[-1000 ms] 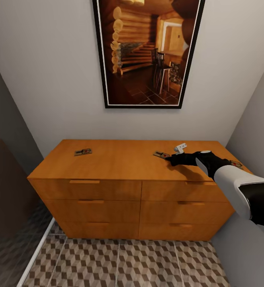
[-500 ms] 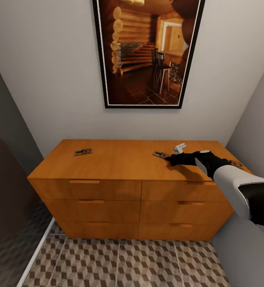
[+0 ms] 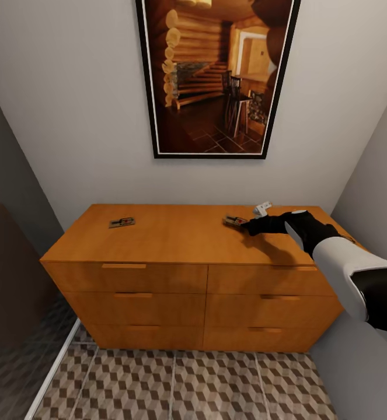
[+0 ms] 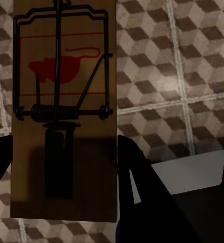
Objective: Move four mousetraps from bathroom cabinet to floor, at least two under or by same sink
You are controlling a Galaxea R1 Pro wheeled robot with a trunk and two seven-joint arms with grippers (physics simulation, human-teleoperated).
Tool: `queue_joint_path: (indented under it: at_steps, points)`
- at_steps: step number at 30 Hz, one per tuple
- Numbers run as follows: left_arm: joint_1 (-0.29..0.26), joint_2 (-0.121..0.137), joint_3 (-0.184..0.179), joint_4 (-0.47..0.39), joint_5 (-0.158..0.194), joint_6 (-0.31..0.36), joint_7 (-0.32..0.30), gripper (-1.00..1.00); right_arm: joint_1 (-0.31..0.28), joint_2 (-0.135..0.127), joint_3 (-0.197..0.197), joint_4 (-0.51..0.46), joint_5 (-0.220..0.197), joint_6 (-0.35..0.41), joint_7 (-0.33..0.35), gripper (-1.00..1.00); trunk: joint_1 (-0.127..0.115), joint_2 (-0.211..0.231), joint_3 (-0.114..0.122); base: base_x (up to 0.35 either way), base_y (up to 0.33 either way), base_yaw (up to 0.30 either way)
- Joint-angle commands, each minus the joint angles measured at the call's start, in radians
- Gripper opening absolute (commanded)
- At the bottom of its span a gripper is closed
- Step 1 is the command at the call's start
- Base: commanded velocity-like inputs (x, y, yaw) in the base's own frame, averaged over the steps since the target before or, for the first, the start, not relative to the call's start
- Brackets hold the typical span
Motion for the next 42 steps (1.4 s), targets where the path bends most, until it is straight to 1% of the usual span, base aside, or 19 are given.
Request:
queue_joint_path:
  at_steps: [1,6,9,13,16,19,29,42]
  points:
    - [-0.001,-0.001,-0.009,0.003,0.0,-0.004,0.004,-1.0,0.0,0.0,-0.003,-0.019,0.004,0.019,0.007,-1.0,0.0,0.0,-0.001,0.0,0.0,0.0]
    - [-0.001,-0.001,-0.009,0.003,0.0,-0.004,0.004,-1.0,0.0,0.0,-0.003,-0.075,0.004,0.05,0.007,-1.0,0.0,0.0,-0.001,0.0,0.0,0.0]
    - [-0.001,-0.001,-0.009,0.003,0.0,-0.004,0.004,-1.0,0.0,0.0,-0.003,-0.117,0.004,0.097,0.007,-1.0,0.0,0.0,-0.001,0.0,0.0,0.0]
    - [-0.001,-0.001,-0.009,0.003,0.0,-0.004,0.004,-1.0,0.0,0.0,-0.003,-0.166,0.004,0.135,0.007,-1.0,0.0,0.0,-0.001,0.0,0.0,0.0]
    - [-0.001,-0.001,-0.009,0.003,0.0,-0.004,0.004,-1.0,0.0,0.0,-0.003,-0.211,0.004,0.184,0.006,-1.0,0.0,0.0,-0.001,-0.021,0.013,0.0]
    - [-0.001,-0.001,-0.009,0.003,0.0,-0.004,0.004,-1.0,0.0,0.0,-0.003,-0.237,0.003,0.209,0.006,-1.0,0.0,0.0,-0.001,-0.159,0.111,0.0]
    - [-0.001,-0.001,-0.009,0.003,0.0,-0.005,0.004,-1.0,0.0,-0.002,-0.001,-0.246,0.004,0.219,0.006,-1.0,0.0,0.0,-0.001,-0.242,0.176,0.0]
    - [-0.001,-0.001,-0.009,0.003,0.0,-0.004,0.004,-1.0,0.0,-0.003,-0.001,-0.234,0.003,0.218,0.003,-1.0,0.0,0.0,-0.001,-0.252,0.183,0.0]
